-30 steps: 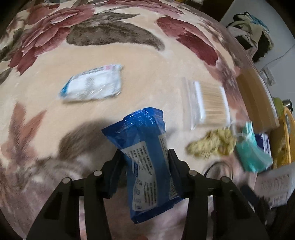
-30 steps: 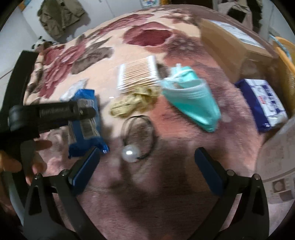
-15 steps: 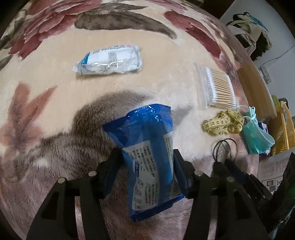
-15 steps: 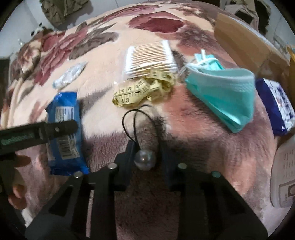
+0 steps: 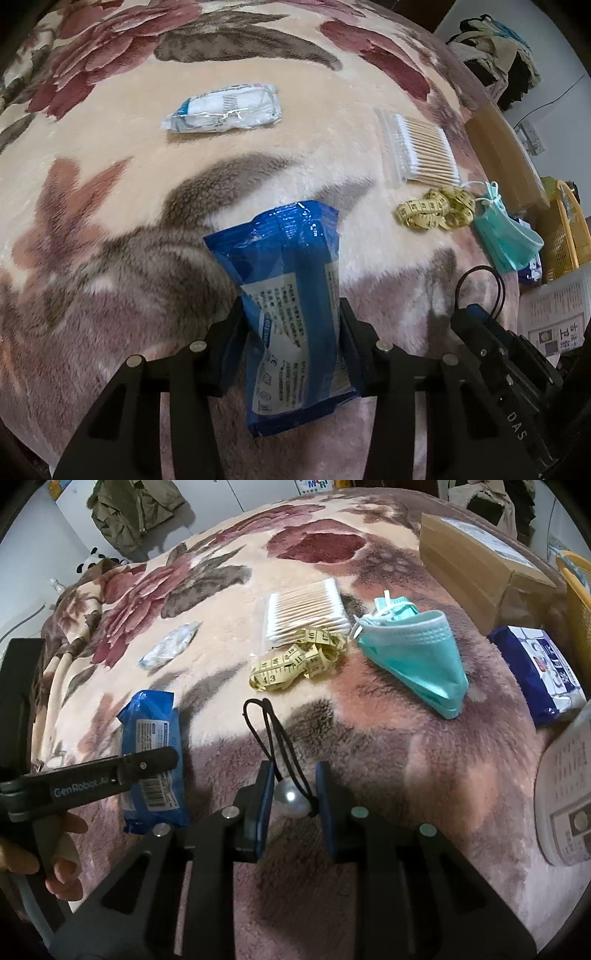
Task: Organize soft objects
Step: 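Grasp the blue wet-wipe pack with the left tool while the right tool grasps the black hair tie, then lift the wipe pack and hair tie and hold them above the blanket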
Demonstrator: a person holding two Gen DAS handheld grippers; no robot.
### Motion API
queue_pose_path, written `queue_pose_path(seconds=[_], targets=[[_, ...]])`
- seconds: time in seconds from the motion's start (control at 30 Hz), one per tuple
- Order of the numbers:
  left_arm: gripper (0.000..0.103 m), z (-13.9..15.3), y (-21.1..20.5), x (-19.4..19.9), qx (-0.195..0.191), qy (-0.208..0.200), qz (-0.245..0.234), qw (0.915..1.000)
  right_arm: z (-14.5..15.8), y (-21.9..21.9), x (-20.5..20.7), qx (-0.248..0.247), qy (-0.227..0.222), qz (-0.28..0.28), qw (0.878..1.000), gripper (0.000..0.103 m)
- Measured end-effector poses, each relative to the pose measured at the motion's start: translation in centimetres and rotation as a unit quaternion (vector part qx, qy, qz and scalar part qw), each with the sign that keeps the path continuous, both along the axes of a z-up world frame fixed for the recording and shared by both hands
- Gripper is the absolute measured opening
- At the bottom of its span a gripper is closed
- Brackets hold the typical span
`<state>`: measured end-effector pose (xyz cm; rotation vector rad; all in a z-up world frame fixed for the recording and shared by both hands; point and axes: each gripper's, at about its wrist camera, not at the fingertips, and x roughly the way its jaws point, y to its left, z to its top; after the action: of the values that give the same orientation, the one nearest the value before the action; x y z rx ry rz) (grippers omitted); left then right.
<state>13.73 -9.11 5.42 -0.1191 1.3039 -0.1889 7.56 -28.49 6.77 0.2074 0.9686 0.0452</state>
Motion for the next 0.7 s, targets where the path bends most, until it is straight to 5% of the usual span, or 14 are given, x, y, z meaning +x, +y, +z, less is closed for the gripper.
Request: queue_pose_path(seconds=[0.7], targets=[[0.047,3.9,1.2,-4.2,0.016,-0.034,-0.004,0.9993,3.3,1.0,-2.5,-0.014,-0.017,-0.01,1.0,0.024]])
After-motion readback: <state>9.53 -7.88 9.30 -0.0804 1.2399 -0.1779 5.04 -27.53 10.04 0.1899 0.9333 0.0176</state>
